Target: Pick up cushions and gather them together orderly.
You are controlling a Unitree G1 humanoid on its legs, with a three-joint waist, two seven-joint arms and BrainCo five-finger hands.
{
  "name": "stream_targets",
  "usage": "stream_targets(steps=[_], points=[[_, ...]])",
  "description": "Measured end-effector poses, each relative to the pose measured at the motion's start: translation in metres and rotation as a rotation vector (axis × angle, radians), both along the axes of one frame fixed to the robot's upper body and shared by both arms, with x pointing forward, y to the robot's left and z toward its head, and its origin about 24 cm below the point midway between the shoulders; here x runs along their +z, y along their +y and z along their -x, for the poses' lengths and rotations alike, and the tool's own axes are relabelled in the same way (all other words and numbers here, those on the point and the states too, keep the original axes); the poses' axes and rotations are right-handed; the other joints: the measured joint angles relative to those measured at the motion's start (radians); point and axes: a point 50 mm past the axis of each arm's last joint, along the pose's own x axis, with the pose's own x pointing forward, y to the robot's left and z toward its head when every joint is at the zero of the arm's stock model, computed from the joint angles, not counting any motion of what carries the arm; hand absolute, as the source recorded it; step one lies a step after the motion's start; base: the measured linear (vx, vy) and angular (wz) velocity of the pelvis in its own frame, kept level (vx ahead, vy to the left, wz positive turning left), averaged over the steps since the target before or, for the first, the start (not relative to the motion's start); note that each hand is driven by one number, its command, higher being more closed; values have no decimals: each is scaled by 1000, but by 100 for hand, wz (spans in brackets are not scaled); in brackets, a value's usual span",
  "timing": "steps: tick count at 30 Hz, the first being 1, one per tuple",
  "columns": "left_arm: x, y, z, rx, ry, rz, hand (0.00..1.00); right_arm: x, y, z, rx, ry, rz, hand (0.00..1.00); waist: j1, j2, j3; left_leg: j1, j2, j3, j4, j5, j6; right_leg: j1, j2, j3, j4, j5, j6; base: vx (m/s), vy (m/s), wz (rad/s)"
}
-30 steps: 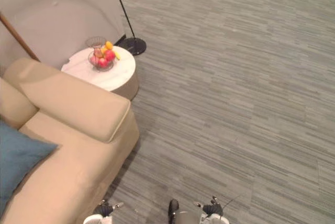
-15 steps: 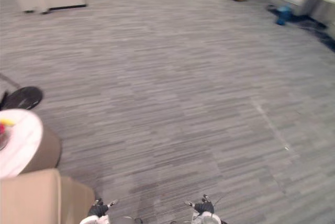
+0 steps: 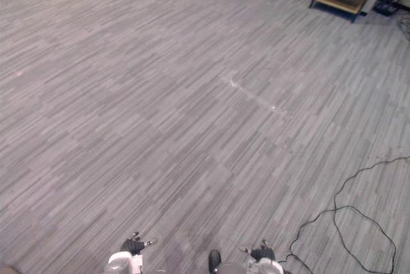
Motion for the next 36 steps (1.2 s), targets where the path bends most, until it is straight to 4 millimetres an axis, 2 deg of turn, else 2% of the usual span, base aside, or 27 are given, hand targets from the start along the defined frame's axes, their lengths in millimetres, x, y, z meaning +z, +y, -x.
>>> stream_targets(steps=[1,2,4,5,6,7,8,9,11,13,14,15,16,17,18,19,20,21,22,23,25,27,28,30,32,34,36], points=[[-1,-2,2,-2,4,3,0,0,1,0,-15,-4,-10,0,14,1,9,-34,-2,-28,89,-16,1,20,7,29,1,-30,-7,170,61,-104],[-2,-3,6,-9,18,7,0,2,1,-7,-16,-22,-8,0,18,13,14,-67,-16,-75,109,-100,-25,33,16,63,11,-40,-13,169,97,-97],[0,1,3,-21,-3,-10,0,3,5,-16,-24,-41,-21,0,19,-8,28,-111,-72,-116,-16,-196,-50,58,-11,124,15,-65,-16,188,106,-78],[1,1,3,-30,-10,-14,0,3,7,-17,-31,-47,-26,0,25,-16,28,-121,-95,-125,-108,-206,-66,59,-27,145,23,-79,-13,170,114,-69],[2,-1,1,-36,-19,-12,0,4,5,-18,-53,-54,-27,0,27,-21,28,-133,-135,-155,-266,-200,-78,58,-50,175,29,-103,4,171,143,-67],[1,-3,2,-44,-16,-9,0,4,3,-17,-60,-51,-23,0,29,-14,25,-129,-157,-204,-442,-159,-115,58,-65,203,27,-120,22,246,206,-77],[0,-5,5,-39,-11,1,0,3,2,-15,-61,-45,-21,0,38,-2,18,-124,-155,-222,-542,-75,-143,60,-70,233,22,-131,32,260,199,-78],[0,-5,5,-34,-10,1,0,3,2,-13,-54,-37,-20,0,50,-3,17,-102,-160,-199,-574,-10,-128,72,-81,262,14,-141,43,346,221,-84],[0,-2,6,-33,-9,-5,0,2,7,-14,-41,-34,-35,0,56,-24,6,-80,-192,-136,-584,-52,-76,91,-131,294,3,-137,90,415,207,-61],[1,2,6,-29,-9,-12,0,1,6,-12,-41,-28,-32,0,59,-31,6,-52,-200,-91,-554,-87,-38,87,-147,307,72,-157,125,385,181,-44],[0,2,7,-29,-5,-14,0,1,7,-12,-34,-27,-31,0,59,-33,6,-10,-203,-74,-569,-103,-28,81,-147,308,135,-162,162,433,183,-59],[-1,1,9,-44,4,-17,0,1,7,-11,-15,-20,-26,0,57,-33,4,49,-202,-52,-602,-118,-20,42,-144,286,269,-168,294,353,135,-52],[-1,0,10,-52,6,-17,0,1,8,-11,-7,-19,-25,0,57,-33,4,72,-202,-46,-616,-122,-18,15,-143,274,341,-165,354,341,114,-55],[-1,-1,10,-85,11,-23,0,0,9,-9,-4,-18,-31,0,56,-34,4,141,-202,-29,-656,-129,-12,-82,-147,220,573,-146,379,333,93,-44],[-1,1,11,-102,17,-33,0,1,7,-11,-2,-28,-25,0,55,-37,4,195,-202,-17,-691,-130,-12,-147,-168,138,698,-151,362,335,81,-38],[-1,0,10,-108,14,-32,0,2,6,-12,-1,-31,-23,0,53,-37,7,223,-202,-15,-709,-130,-12,-164,-182,97,722,-159,336,324,61,-25],[-1,-2,9,-119,14,-32,0,3,5,-13,-1,-37,-18,0,50,-36,11,265,-198,-7,-740,-130,-12,-180,-205,29,732,-175,281,261,38,-30],[-2,-2,10,-122,23,-31,0,3,4,-13,2,-41,-13,0,49,-27,15,330,-181,8,-788,-130,-12,-206,-226,-76,681,-204,204,388,15,-39],[-2,0,11,-123,28,-38,0,5,5,-19,23,-53,-12,0,36,-23,14,367,-152,26,-819,-130,-12,-244,-223,-164,546,-205,161,400,-36,-38],[-2,2,9,-128,25,-44,0,6,7,-24,43,-61,-12,0,29,-23,14,375,-135,30,-833,-130,-12,-274,-209,-188,436,-178,143,399,-58,-18],[-1,3,7,-163,22,-57,0,7,9,-30,59,-74,-12,0,8,-30,17,386,-117,27,-848,-131,-17,-314,-185,-197,184,-39,138,366,-116,4],[-1,5,10,-183,32,-68,0,3,9,-18,47,-42,-20,0,-4,-64,7,431,-132,-26,-839,-170,-88,-311,-179,-168,29,178,93,485,-223,16],[-4,-1,15,-175,51,-47,0,5,1,-17,48,-41,2,0,-9,-41,2,448,-107,-56,-818,-193,-119,-317,-154,-164,79,211,72,465,-239,5],[-4,-7,11,-169,41,-29,0,7,-7,-20,43,-49,21,0,-5,-14,-3,359,-77,-97,-612,-193,-123,-305,-129,-179,92,159,52,447,-225,-1],[-4,-11,11,-144,39,-12,0,7,-9,-19,42,-47,24,0,8,5,14,194,-43,-138,-244,-157,-169,-253,-95,-164,76,119,22,376,-175,-23],[-3,-7,9,-131,28,-23,0,4,-5,-13,36,-18,8,0,12,6,34,114,-22,-132,-81,-190,-151,-161,-73,-152,52,80,2,455,-143,-34],[-2,-5,6,-136,17,-31,0,3,-3,-12,33,-16,4,0,13,-6,45,51,-26,-116,-70,-213,-137,-83,-74,-143,19,49,-6,356,-82,-12]])
